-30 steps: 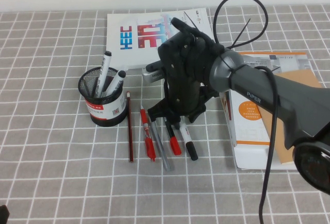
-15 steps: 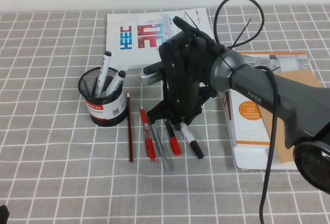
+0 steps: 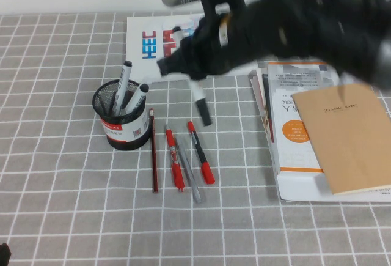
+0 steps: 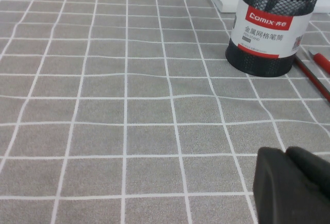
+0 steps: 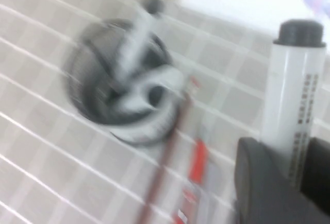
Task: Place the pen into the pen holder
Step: Place the pen onto the pen holder
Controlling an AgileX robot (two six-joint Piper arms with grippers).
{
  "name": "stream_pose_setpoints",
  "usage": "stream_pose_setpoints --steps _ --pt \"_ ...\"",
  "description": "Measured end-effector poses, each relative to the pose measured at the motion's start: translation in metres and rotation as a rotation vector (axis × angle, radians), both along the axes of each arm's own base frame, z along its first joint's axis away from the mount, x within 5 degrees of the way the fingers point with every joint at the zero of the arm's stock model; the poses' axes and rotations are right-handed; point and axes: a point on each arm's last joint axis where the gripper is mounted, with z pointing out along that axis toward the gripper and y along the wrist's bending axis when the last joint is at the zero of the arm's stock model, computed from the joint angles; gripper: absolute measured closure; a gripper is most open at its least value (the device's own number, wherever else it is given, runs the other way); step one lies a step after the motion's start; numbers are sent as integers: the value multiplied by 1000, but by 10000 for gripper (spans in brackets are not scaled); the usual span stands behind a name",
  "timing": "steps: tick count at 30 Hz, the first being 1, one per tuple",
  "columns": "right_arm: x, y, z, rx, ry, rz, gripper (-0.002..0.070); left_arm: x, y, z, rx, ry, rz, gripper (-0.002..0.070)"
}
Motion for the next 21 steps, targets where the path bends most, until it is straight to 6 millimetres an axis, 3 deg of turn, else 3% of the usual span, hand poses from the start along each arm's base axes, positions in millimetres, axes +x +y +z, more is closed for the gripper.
stream_pose_setpoints --steps 7,12,21 --pt "-30 -5 -53 411 -435 112 563 0 0 0 0 0 0 680" --pt "-31 7 -46 595 -685 222 563 0 0 0 0 0 0 680" --pt "2 56 -48 590 -783 340 563 0 0 0 0 0 0 680"
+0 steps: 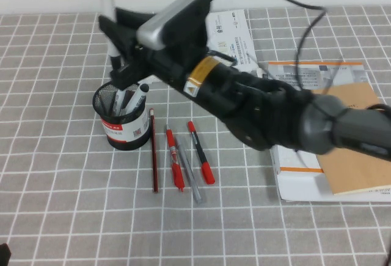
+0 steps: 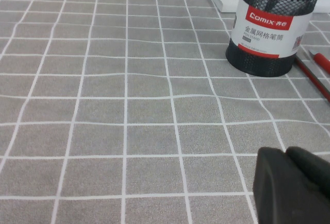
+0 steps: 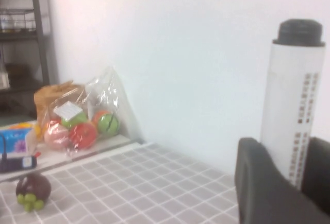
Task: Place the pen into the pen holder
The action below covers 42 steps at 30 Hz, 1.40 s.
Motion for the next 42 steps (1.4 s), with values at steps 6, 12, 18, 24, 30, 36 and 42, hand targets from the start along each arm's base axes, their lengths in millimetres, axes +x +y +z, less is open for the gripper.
stream_pose_setpoints --steps 6,12,18,24,30,36,42 --pt "16 28 -33 -70 61 -2 563 0 0 0 0 0 0 680" --pt "27 31 -61 -45 191 -53 512 0 0 0 0 0 0 680" --pt "30 30 -67 -42 243 -78 330 0 0 0 0 0 0 680" --pt "24 27 -40 -27 192 -60 335 0 0 0 0 0 0 680" --pt "-5 9 5 -60 78 5 584 0 0 0 0 0 0 680" --pt "-48 -23 43 -107 -5 77 679 0 0 0 0 0 0 680" --pt "-91 -60 70 -212 -119 92 687 0 0 0 0 0 0 680"
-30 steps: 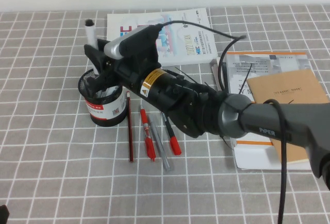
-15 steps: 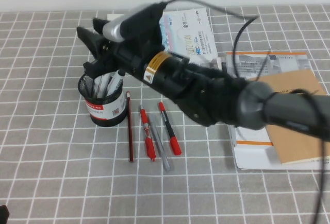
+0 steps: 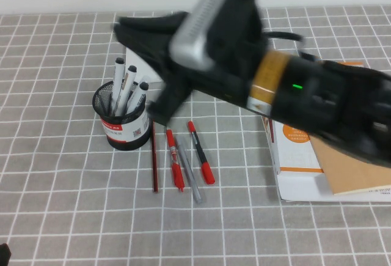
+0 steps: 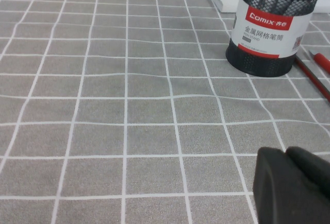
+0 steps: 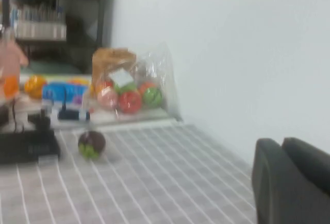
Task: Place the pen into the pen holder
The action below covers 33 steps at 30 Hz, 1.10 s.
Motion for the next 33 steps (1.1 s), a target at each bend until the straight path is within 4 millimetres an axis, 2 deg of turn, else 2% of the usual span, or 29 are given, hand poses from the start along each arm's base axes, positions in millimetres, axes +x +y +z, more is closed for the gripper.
stream_pose_setpoints --steps 4,8,14,20,24,28,33 --pt "-27 -38 -1 -103 37 -97 688 0 0 0 0 0 0 680" --pt "-59 -85 -15 -186 131 -215 688 0 0 0 0 0 0 680" --pt "-111 -153 -27 -181 196 -342 688 0 0 0 0 0 0 680" --pt "-151 -210 -43 -174 232 -479 688 0 0 0 0 0 0 680" --pt "-173 -241 -54 -134 237 -553 688 0 0 0 0 0 0 680" --pt "-189 -269 -74 -77 242 -704 688 0 0 0 0 0 0 680" --pt "-194 -282 -108 -58 265 -930 688 0 0 0 -1 -4 0 680"
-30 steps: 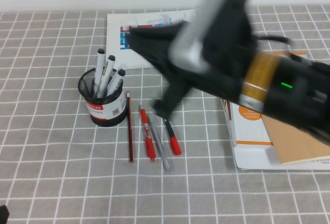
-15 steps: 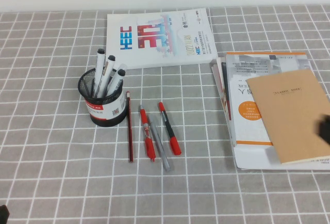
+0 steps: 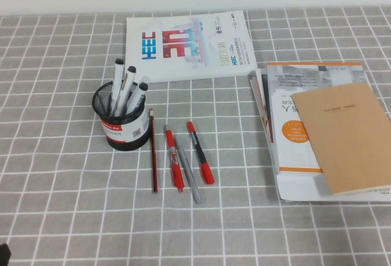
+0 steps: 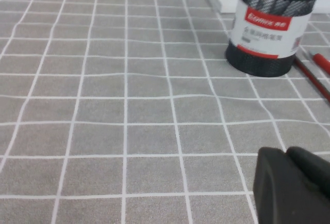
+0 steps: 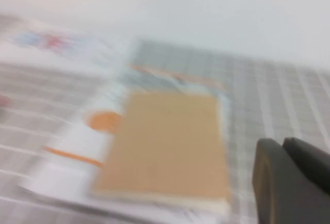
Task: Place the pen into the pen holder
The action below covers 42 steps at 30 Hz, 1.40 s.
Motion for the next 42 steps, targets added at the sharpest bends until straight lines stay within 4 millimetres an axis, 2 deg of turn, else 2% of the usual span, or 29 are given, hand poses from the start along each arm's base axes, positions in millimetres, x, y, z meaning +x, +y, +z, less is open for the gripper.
stream_pose_setpoints --steps 5,13,20,26,36,42 --pt "6 -2 -35 23 92 -174 688 0 0 0 0 3 0 680" --pt "12 -2 -71 72 156 -252 688 0 0 -1 1 4 0 680" --pt "12 -2 -75 76 167 -251 688 0 0 -1 1 4 0 680" --pt "12 4 -81 225 219 -214 688 0 0 -1 1 4 0 680" --pt "11 8 -82 3 205 -134 688 0 0 -1 1 4 0 680" --pt "11 11 -82 50 215 -108 688 0 0 -1 2 4 0 680"
